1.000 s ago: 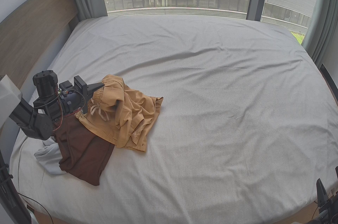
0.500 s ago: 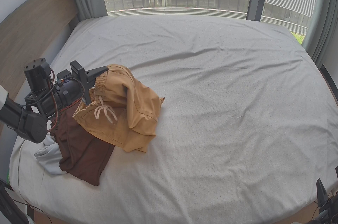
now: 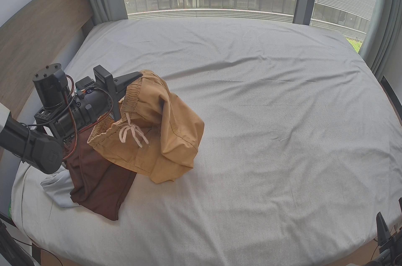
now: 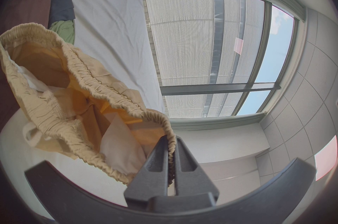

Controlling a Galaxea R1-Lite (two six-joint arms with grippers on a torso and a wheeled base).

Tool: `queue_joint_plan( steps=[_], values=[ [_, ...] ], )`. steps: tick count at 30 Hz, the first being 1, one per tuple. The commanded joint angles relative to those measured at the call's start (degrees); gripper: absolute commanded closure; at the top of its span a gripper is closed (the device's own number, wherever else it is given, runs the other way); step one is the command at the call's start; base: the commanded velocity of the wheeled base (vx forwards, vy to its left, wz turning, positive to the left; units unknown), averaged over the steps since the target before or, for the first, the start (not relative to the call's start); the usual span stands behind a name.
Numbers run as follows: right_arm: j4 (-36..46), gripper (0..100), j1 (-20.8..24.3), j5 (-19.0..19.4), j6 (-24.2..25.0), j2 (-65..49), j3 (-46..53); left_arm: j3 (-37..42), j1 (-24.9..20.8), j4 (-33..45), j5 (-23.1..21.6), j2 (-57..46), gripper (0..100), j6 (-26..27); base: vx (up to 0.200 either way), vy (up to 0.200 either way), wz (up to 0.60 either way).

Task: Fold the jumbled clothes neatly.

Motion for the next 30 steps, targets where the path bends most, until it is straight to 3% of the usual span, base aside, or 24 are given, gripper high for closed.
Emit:
queue_joint_plan(
  steps=[1,17,24,30],
  values=[
    [-0.04,0,0.01,-0.08,0.00,-0.75,0.92,-0.15,-2.79,-3.18,1.78,0.27,100,0.56,0.000,0.000,0.00],
    [-0.04,0,0.01,0.01,0.00,-0.75,0.92,3.54,-9.20,-5.02,-1.04,-4.21,100,0.74,0.000,0.000,0.00],
    [-0.04,0,0.01,-0.08,0.00,-0.75,0.92,2.75,-12.72,-5.73,0.11,-5.09,100,0.56,0.000,0.000,0.00],
    [-0.04,0,0.01,-0.08,0.00,-0.84,0.92,2.13,-18.43,-5.73,2.92,-6.32,100,0.65,0.000,0.000,0.00]
  ],
)
